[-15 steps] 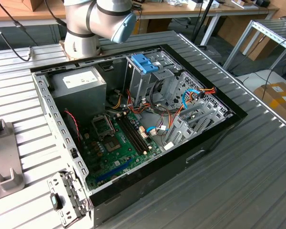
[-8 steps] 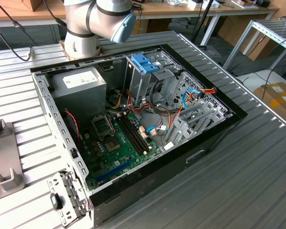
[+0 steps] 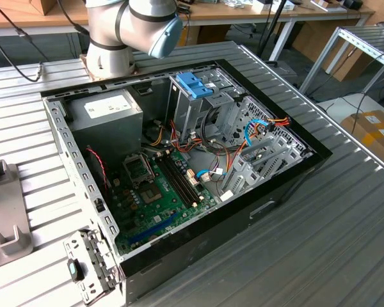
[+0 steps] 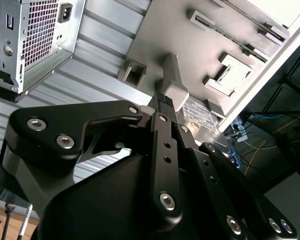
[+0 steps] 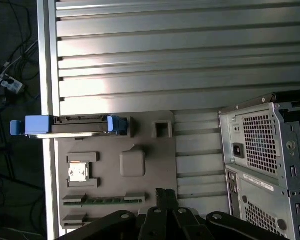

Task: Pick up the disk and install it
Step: 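Reach for the disk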

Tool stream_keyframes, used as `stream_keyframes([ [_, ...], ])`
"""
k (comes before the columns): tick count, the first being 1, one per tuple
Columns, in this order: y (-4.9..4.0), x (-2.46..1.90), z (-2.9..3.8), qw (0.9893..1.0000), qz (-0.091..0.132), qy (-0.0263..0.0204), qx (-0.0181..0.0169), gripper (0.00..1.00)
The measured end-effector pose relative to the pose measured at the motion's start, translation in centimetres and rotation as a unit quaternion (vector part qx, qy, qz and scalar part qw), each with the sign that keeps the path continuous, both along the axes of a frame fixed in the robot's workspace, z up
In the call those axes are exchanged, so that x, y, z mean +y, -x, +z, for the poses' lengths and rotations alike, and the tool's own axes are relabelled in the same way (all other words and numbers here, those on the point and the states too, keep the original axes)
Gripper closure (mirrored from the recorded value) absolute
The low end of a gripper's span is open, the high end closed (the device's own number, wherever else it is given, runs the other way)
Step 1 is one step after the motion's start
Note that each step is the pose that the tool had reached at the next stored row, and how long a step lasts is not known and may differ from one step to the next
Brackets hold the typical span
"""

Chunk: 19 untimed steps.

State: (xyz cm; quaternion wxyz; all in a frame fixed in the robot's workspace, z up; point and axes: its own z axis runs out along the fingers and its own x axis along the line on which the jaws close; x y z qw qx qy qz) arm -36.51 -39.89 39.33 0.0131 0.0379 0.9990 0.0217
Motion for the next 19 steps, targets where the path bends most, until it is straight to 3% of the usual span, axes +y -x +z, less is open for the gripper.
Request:
stream_keyframes([
  [19, 1.28, 0.00, 0.00, 1.0000, 0.000, 0.0000, 0.0000, 0.90],
])
